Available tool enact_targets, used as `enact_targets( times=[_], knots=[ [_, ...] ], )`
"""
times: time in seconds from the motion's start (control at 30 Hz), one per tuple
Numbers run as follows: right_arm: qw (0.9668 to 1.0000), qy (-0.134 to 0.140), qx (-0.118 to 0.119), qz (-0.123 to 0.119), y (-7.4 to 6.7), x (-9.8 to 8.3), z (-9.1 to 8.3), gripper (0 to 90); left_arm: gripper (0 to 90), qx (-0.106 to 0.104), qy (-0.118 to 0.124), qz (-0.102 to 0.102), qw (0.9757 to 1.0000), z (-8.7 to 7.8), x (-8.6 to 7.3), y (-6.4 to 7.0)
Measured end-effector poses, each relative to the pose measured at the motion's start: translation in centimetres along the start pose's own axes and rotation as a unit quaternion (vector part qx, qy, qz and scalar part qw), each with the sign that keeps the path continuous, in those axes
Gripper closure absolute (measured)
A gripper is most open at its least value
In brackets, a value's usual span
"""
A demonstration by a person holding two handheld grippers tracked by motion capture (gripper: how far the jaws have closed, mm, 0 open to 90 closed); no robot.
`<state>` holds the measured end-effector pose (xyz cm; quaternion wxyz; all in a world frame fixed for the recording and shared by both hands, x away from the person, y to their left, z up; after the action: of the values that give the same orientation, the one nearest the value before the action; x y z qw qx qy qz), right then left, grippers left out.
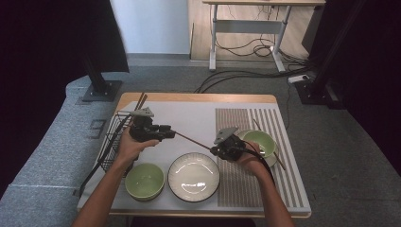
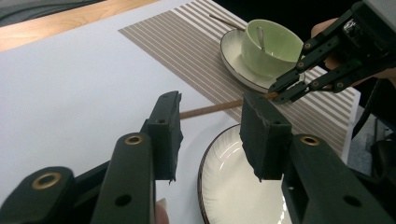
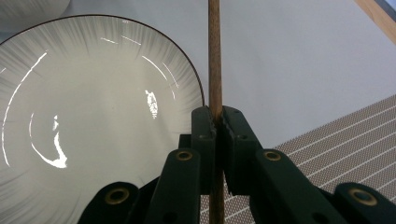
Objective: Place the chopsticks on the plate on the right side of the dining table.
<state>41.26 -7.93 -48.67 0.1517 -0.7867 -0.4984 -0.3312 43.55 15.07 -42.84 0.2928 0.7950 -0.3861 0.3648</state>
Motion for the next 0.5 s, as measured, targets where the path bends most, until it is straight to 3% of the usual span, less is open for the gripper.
enact_targets(
  times=[0.5],
  knots=[
    [0.9986, 0.038, 0.0, 0.038, 0.3, -1.6, -1.1, 84.6, 57.2, 0.031, 0.005, 0.007, 0.9995, -1.3, -1.3, 0.3]
  ],
)
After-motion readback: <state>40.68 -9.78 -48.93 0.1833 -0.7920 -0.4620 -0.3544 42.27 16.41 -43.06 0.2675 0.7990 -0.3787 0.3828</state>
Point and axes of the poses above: each handheld gripper's, and its own axes: z roughly forward along the jaws, x roughly out of its top, y roughly to its right, the point moved 7 cm from there along z, roughly forward along the jaws, and after that the axes turned 4 degrees about z, right-handed, at the moved point
